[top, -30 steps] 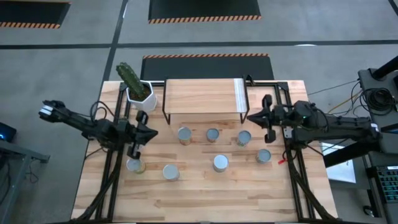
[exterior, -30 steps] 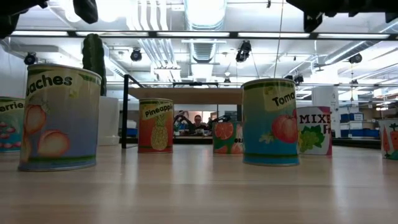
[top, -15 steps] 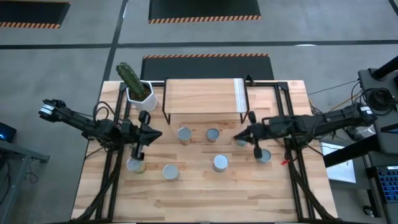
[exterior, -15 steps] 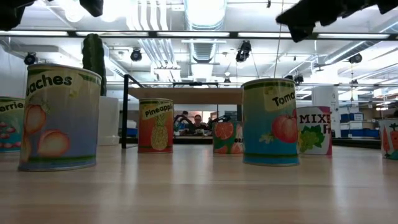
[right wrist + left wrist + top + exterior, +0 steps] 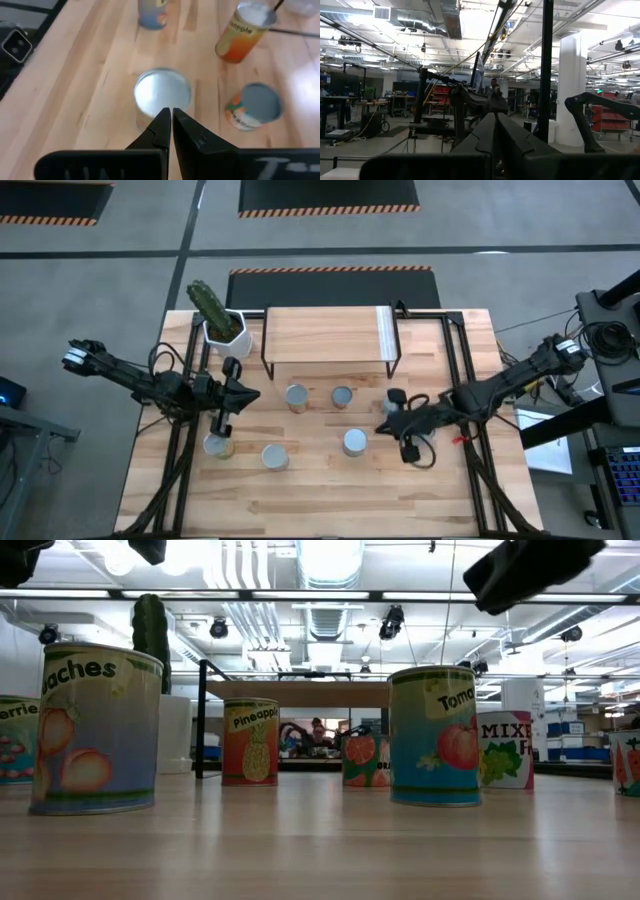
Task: Pick and place cans onto a shelf
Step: Put the canned tomatoes on the shelf
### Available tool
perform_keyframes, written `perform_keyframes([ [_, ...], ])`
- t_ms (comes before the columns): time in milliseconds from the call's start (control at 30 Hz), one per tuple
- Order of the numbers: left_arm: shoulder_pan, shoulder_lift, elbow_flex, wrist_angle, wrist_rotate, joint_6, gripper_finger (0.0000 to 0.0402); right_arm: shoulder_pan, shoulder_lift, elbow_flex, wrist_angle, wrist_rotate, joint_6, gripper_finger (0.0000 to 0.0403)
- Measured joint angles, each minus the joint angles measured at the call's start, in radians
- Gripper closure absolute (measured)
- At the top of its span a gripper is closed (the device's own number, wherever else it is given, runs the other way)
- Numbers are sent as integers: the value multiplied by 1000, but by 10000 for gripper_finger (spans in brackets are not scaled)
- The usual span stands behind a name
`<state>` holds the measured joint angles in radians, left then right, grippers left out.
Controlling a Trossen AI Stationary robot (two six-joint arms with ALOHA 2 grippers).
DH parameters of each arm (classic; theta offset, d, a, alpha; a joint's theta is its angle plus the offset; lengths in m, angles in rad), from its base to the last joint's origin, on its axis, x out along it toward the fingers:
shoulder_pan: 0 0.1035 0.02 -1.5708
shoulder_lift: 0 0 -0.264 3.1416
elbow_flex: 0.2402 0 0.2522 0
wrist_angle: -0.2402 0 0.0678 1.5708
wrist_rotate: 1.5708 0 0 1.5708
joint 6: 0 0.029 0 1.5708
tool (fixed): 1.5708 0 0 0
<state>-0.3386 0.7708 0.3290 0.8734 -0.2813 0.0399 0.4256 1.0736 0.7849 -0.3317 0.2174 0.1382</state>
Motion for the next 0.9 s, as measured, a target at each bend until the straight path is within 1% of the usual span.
perform_keyframes([
  [100, 0, 0, 0, 1, 0, 5, 402, 42, 34, -1, 18, 67, 35, 394],
  [167, 0, -1, 0, 2, 0, 8, 402, 58, 55, -2, 36, 93, 36, 394],
  [467, 0, -6, 0, 8, 0, 8, 402, 56, 107, -3, 85, 99, 51, 393],
  [567, 0, -7, 0, 9, 0, 8, 402, 52, 117, 1, 104, 99, 80, 383],
  [633, 0, -9, 0, 9, 0, 8, 402, 52, 122, 10, 106, 99, 95, 366],
  [700, 0, -11, 0, 10, 0, 8, 402, 52, 121, 14, 106, 99, 106, 340],
  [767, 0, -12, 0, 10, 0, 8, 402, 51, 121, 17, 107, 111, 118, 308],
  [900, 0, -11, 0, 9, 0, 8, 402, 49, 121, 21, 106, 176, 161, 234],
])
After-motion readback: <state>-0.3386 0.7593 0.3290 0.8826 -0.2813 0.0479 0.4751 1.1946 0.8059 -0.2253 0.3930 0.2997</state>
